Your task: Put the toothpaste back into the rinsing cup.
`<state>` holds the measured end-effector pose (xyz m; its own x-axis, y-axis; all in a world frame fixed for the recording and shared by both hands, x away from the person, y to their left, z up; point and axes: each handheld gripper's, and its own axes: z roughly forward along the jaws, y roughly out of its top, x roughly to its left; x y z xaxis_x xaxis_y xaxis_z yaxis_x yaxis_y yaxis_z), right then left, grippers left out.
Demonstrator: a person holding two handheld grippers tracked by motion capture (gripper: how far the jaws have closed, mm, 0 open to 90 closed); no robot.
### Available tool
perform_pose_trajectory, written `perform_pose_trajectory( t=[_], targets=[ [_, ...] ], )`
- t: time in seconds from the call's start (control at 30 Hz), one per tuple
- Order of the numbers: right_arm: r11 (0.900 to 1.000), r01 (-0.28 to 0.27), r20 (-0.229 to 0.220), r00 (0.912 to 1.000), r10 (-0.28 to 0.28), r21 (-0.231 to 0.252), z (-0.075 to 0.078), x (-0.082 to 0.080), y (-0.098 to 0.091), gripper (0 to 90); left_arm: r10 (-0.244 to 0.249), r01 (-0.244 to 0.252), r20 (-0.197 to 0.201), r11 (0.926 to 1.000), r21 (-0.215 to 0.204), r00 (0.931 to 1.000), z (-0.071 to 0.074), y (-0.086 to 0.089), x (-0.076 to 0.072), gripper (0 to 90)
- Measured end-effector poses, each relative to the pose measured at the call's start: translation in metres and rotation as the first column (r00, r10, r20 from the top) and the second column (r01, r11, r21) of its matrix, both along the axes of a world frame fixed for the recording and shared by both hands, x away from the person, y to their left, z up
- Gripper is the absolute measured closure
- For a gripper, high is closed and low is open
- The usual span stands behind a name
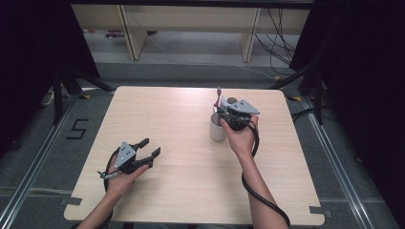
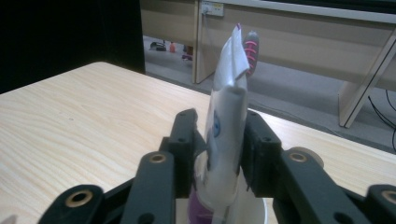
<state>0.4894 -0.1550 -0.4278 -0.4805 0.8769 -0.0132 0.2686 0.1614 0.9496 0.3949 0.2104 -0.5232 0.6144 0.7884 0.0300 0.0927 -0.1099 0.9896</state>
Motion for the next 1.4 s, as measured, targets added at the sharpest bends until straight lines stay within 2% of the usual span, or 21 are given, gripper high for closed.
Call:
perform_pose_trajectory(
  t=[0.2, 0.23, 0.33, 0.37, 0.43, 0.5, 0.53, 0.57, 0.6, 0.63, 0.67, 0.7, 0.73, 0.8, 0.93, 1.0, 1.1, 1.2, 1.23, 1.27, 1.4],
  targets=[
    [0.9999, 0.006, -0.002, 1.0, -0.006, -0.011, -0.001, 0.001, -0.002, 57.2, 0.0, 0.0, 0.0, 1.0, 0.001, 1.0, 0.0, 0.0, 0.0, 38.2],
    [1.0, -0.004, -0.027, 0.9996, 0.004, 0.001, -0.001, 0.001, -0.002, 55.5, 0.0, 0.0, 0.0, 1.0, 0.002, 1.0, 0.0, 0.0, 0.0, 38.1],
    [0.9996, -0.013, -0.005, 0.9999, 0.013, -0.025, -0.001, 0.002, -0.004, 48.2, 0.001, -0.001, -0.002, 1.0, -0.002, 1.0, 0.0, 0.0, 0.0, 38.1],
    [0.9998, -0.017, -0.042, 0.999, 0.016, -0.013, -0.001, -0.001, -0.003, 47.3, 0.001, -0.001, -0.001, 1.0, -0.002, 1.0, 0.0, 0.0, 0.0, 38.0],
    [0.9995, -0.02, -0.022, 0.9996, 0.019, -0.025, 0.0, -0.003, -0.005, 46.0, -0.001, 0.001, -0.002, 1.0, -0.004, 1.0, 0.0, 0.0, 0.0, 38.0],
    [0.9997, -0.025, -0.039, 0.9989, 0.025, -0.007, 0.0, -0.005, -0.008, 44.6, -0.001, 0.001, -0.001, 1.0, -0.001, 1.0, 0.0, 0.0, 0.0, 38.0],
    [0.9998, -0.019, -0.029, 0.9994, 0.019, 0.003, 0.0, -0.006, -0.009, 43.9, 0.0, 0.0, 0.0, 1.0, 0.001, 1.0, 0.0, 0.0, 0.0, 38.0],
    [0.9994, -0.032, -0.041, 0.9986, 0.032, -0.011, 0.001, -0.008, -0.011, 43.8, 0.0, 0.0, 0.0, 1.0, 0.002, 1.0, 0.0, 0.0, 0.0, 38.0],
    [0.9995, -0.031, -0.057, 0.9979, 0.031, 0.001, 0.002, -0.01, -0.012, 43.6, 0.0, 0.0, 0.0, 1.0, 0.002, 1.0, 0.0, 0.0, 0.0, 38.0],
    [0.9987, -0.043, -0.036, 0.9985, 0.042, -0.028, 0.002, -0.01, -0.015, 43.0, 0.0, 0.0, 0.0, 1.0, 0.002, 1.0, 0.0, 0.0, 0.0, 38.0],
    [0.9993, -0.037, -0.064, 0.9973, 0.037, -0.004, 0.002, -0.012, -0.015, 42.5, 0.001, -0.001, -0.001, 1.0, 0.001, 1.0, 0.0, 0.0, 0.0, 38.0],
    [0.9984, -0.053, -0.053, 0.9973, 0.051, -0.021, 0.002, -0.012, -0.017, 41.9, 0.001, -0.001, -0.001, 1.0, 0.001, 1.0, 0.0, 0.0, 0.0, 38.0],
    [0.9989, -0.045, -0.069, 0.9966, 0.044, -0.009, 0.002, -0.014, -0.017, 41.5, 0.001, -0.001, -0.001, 1.0, 0.001, 1.0, 0.0, 0.0, 0.0, 38.0],
    [0.997, -0.061, -0.044, 0.9973, 0.059, -0.048, 0.002, -0.015, -0.022, 40.5, 0.002, -0.002, 0.0, 1.0, 0.001, 1.0, 0.0, 0.0, 0.0, 38.0],
    [0.9969, -0.072, -0.08, 0.9944, 0.069, -0.033, 0.001, -0.022, -0.024, 38.9, 0.002, -0.002, -0.001, 1.0, 0.002, 1.0, 0.0, 0.0, 0.0, 38.0],
    [0.995, -0.079, -0.06, 0.9953, 0.075, -0.061, 0.0, -0.023, -0.028, 37.7, 0.002, -0.002, -0.001, 1.0, 0.002, 1.0, 0.0, 0.0, 0.0, 38.0],
    [0.9956, -0.074, -0.057, 0.9958, 0.071, -0.057, -0.002, -0.027, -0.031, 37.0, 0.003, -0.003, 0.0, 1.0, 0.002, 1.0, 0.0, 0.0, 0.0, 38.0],
    [0.9953, -0.082, -0.082, 0.9936, 0.077, -0.052, -0.002, -0.032, -0.033, 36.5, 0.003, -0.003, 0.0, 1.0, 0.001, 1.0, 0.0, 0.0, 0.0, 38.0],
    [0.9953, -0.087, -0.082, 0.9932, 0.083, -0.043, -0.003, -0.033, -0.034, 36.4, 0.003, -0.003, -0.001, 1.0, 0.001, 1.0, 0.0, 0.0, 0.0, 38.0],
    [0.9945, -0.081, -0.067, 0.9948, 0.076, -0.066, -0.002, -0.033, -0.036, 36.3, 0.003, -0.003, 0.0, 1.0, 0.002, 1.0, 0.0, 0.0, 0.0, 38.0],
    [0.9955, -0.08, -0.067, 0.9948, 0.077, -0.05, -0.003, -0.037, -0.039, 36.5, 0.003, -0.003, 0.0, 1.0, 0.001, 1.0, 0.0, 0.0, 0.0, 38.0]
  ],
)
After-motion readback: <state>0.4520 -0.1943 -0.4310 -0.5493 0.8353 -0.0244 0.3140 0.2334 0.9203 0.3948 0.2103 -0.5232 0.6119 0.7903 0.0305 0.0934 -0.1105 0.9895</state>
